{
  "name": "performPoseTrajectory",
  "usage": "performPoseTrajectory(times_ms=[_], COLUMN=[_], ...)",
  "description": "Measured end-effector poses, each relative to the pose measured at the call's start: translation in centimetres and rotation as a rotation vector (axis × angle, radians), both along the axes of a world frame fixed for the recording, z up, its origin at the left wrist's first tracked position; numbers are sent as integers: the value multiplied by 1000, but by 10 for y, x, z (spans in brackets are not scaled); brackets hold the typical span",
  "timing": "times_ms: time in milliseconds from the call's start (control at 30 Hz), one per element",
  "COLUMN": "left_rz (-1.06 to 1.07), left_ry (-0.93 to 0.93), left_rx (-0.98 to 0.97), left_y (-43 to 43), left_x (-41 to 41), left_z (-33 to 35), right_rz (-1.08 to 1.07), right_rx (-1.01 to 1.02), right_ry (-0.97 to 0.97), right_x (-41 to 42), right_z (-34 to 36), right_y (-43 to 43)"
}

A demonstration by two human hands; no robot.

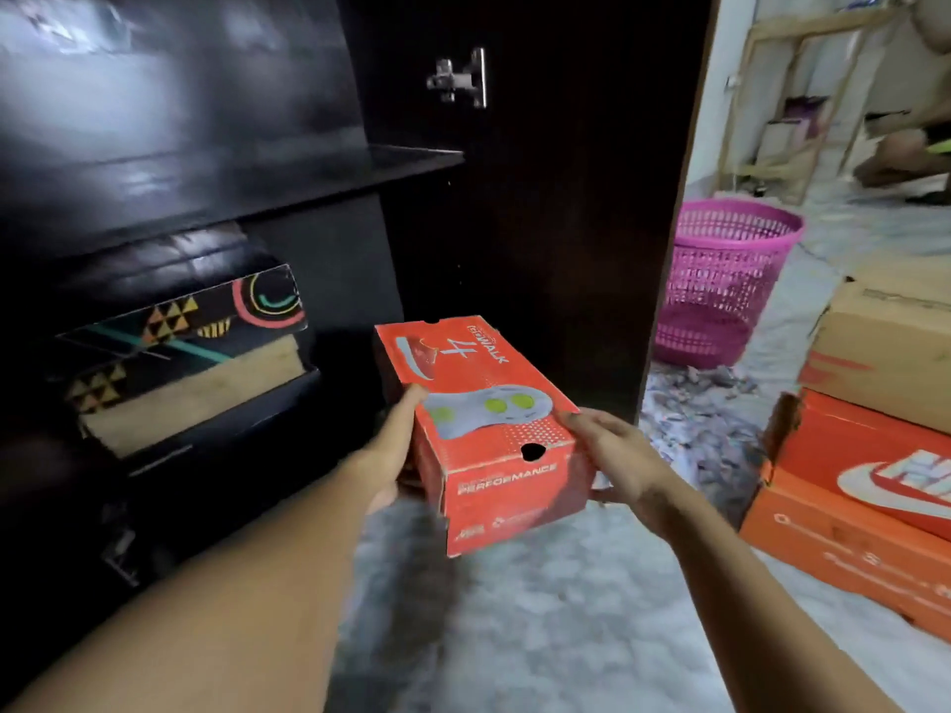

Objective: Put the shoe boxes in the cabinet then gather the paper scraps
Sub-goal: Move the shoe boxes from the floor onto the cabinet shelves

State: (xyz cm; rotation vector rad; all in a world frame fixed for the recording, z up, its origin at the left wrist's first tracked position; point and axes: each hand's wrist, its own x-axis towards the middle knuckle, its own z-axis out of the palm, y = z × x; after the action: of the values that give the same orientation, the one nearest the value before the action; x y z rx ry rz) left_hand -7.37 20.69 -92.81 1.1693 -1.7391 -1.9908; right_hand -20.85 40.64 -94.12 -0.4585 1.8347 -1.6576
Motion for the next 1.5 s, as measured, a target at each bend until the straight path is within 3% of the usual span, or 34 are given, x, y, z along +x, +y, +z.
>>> performPoseTrajectory(times_ms=[167, 267, 333, 433, 567, 667, 800, 867, 967, 1067, 1167, 1267, 1367, 1500], left_rz=[21, 69, 114, 167, 248, 277, 208, 251, 386, 502, 418, 332, 180, 155], left_ry=[5, 12, -3, -30, -30, -42, -84, -97, 24, 154, 104, 50, -109, -206], left_rx=[97, 137, 155, 134, 136, 84, -180, -185, -188, -320, -455, -459, -502, -534], left_y=[-58, -83, -96, -117, -148, -167, -188, -199, -203, -191, -189, -215, -233, -232], left_x=[-30, -44, -54, -70, -94, -113, -138, -148, -156, -154, -152, -155, -154, -160], left_z=[11, 2, -10, -30, -54, -71, -86, -94, -103, -114, -125, -115, -98, -89], right_rz=[-204, -312, -363, -363, -264, -145, -40, -23, -40, -50, -12, 85, 148, 178], right_rx=[16, 257, 374, 334, 88, 49, 3, -15, -44, -49, -29, -82, 5, 28], right_ry=[128, 225, 212, 174, 276, 324, 360, 404, 414, 417, 384, 318, 311, 330], right_x=[-15, -27, -30, -37, -60, -76, -86, -90, -97, -100, -101, -106, -116, -126], right_z=[13, 2, -8, -31, -67, -91, -120, -130, -135, -132, -128, -126, -121, -122], right_y=[-80, -123, -144, -167, -182, -196, -216, -226, -248, -271, -291, -309, -312, -305])
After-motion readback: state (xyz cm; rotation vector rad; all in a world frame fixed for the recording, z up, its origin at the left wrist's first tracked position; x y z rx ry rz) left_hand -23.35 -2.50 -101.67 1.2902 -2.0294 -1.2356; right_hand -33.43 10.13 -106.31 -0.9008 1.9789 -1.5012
